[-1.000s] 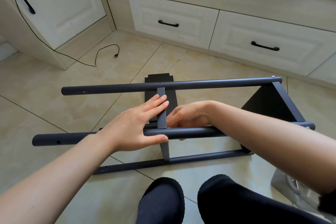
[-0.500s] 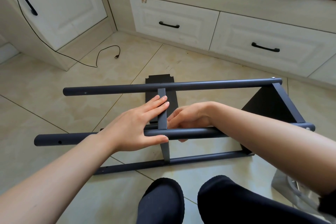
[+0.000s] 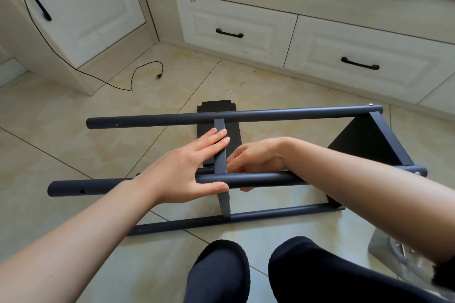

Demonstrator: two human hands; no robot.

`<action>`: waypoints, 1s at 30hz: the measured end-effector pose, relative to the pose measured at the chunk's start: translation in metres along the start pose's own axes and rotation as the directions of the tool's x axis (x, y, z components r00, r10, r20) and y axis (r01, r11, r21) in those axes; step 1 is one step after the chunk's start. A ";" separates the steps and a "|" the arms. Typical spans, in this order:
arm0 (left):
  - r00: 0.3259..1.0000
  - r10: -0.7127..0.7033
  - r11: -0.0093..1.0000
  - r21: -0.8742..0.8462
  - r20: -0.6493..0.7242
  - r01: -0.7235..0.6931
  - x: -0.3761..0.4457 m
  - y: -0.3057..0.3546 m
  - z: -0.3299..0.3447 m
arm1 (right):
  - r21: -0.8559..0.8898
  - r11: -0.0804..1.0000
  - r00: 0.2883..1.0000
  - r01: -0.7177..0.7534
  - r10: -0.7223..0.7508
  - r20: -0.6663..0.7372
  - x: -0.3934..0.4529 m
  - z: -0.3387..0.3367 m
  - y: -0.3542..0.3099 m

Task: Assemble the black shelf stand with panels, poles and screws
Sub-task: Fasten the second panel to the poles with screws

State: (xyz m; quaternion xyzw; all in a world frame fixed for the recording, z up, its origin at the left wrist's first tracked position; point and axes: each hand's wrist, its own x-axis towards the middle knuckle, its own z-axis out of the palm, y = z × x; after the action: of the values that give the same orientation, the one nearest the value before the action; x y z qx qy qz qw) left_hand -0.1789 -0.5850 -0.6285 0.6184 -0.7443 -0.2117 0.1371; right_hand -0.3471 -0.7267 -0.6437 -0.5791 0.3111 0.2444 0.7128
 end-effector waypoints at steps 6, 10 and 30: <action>1.000 -0.001 1.000 0.004 -0.002 0.001 0.000 0.001 -0.001 | 0.000 0.999 0.999 -0.036 0.036 -0.011 -0.001 0.002 -0.001; 1.000 -0.001 1.000 0.019 0.003 0.001 0.000 0.001 -0.002 | -0.040 0.997 0.997 -0.059 0.057 -0.057 0.000 0.008 -0.004; 0.866 -0.413 0.906 -0.031 -0.282 0.422 -0.026 0.063 0.008 | -0.769 0.615 0.833 -0.171 -0.327 -0.447 -0.083 0.052 0.006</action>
State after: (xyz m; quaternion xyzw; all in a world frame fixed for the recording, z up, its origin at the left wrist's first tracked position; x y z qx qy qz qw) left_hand -0.2317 -0.5496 -0.6033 0.7903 -0.5690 -0.1342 0.1832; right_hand -0.3999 -0.6741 -0.5800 -0.8883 0.3355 0.1462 0.2773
